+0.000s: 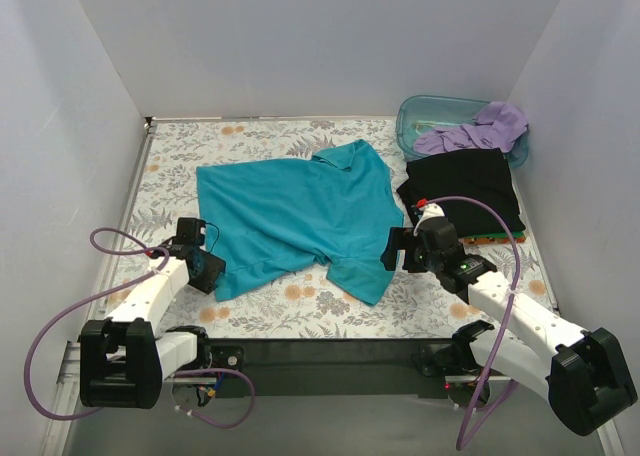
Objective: Fold and stack the t-shirts
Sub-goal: Flatten the tshirt out
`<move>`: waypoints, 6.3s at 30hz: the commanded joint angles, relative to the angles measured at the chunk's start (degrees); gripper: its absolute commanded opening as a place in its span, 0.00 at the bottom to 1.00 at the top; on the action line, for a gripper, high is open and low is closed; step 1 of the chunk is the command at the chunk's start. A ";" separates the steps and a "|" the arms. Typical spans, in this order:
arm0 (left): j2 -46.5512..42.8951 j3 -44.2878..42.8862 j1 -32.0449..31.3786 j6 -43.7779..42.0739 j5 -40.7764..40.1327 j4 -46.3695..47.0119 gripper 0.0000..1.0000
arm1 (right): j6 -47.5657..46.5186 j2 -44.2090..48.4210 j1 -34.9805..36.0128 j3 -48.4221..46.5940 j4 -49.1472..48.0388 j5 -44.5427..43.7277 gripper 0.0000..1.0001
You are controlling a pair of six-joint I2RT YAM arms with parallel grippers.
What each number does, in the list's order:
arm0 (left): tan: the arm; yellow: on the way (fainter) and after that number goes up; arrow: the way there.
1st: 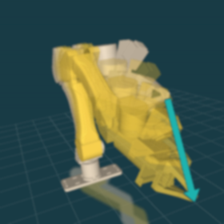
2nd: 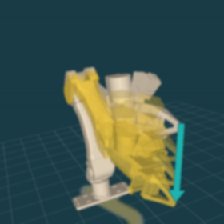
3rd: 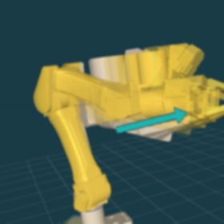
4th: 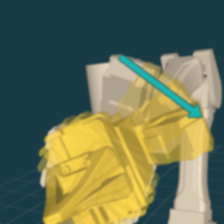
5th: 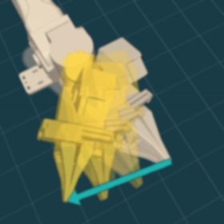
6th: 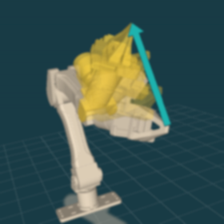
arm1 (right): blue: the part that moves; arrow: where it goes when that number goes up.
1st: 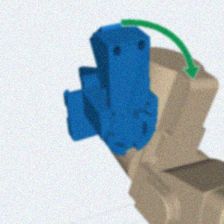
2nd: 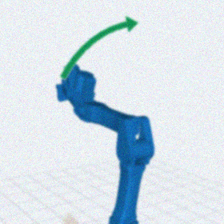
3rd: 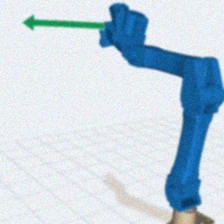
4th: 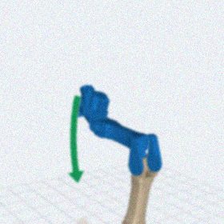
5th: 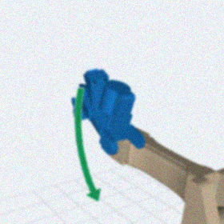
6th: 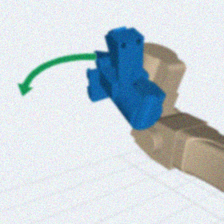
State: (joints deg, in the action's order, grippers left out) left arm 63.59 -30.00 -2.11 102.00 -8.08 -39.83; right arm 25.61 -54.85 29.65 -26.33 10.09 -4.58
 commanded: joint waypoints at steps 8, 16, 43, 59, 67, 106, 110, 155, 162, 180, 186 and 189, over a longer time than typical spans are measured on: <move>5.57 -1.37 -2.10 0.40 -5.54 -0.50 0.13 | -0.20 0.09 0.15 0.66 -1.74 -0.69 0.98; 0.49 -4.98 -5.61 1.36 -5.46 -4.37 0.00 | -1.96 2.11 0.67 0.84 -1.74 3.60 0.98; -8.75 -7.53 -9.58 6.63 -9.50 -13.69 0.46 | 6.47 -13.35 26.86 -3.38 4.59 -10.89 0.82; 3.11 -4.89 -9.32 10.94 -16.53 -8.86 0.41 | 8.67 -14.06 26.86 -2.33 7.05 -14.93 0.03; 6.01 -6.39 -9.23 10.07 -17.33 -5.44 0.38 | 8.93 -14.06 26.86 -1.89 7.05 -14.40 0.01; -24.48 -38.18 -8.35 -2.85 -10.20 -15.36 0.00 | -3.80 16.70 26.78 -30.85 22.87 -32.77 0.01; -25.10 -52.32 -8.44 -4.52 -12.30 -14.83 0.00 | -6.70 19.60 26.78 -44.22 21.48 -32.78 0.01; 15.07 -24.24 7.03 -8.39 -6.08 0.10 0.98 | -11.20 -36.90 6.55 -34.58 -6.12 11.17 0.98; 14.01 -14.31 7.03 -6.81 -5.20 4.85 0.98 | -6.98 -48.67 8.67 -37.39 -5.96 9.17 0.98; 31.07 -24.05 6.59 -12.08 1.83 12.41 0.98 | -4.42 -50.01 -8.99 -33.08 -1.56 0.18 0.98; 23.52 -21.51 6.59 -8.49 -2.98 5.83 0.98 | -7.94 -44.84 -8.82 -34.06 -1.65 3.34 0.98; 19.56 -20.28 6.77 -4.80 -8.88 0.12 0.98 | -9.78 -40.36 -8.29 -33.44 -1.82 4.14 0.98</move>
State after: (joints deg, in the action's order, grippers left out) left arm 88.58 -51.29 4.56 93.56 -10.92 -33.32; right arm 18.74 -101.71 21.04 -60.53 5.93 -0.67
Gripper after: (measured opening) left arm 0.982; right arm 0.983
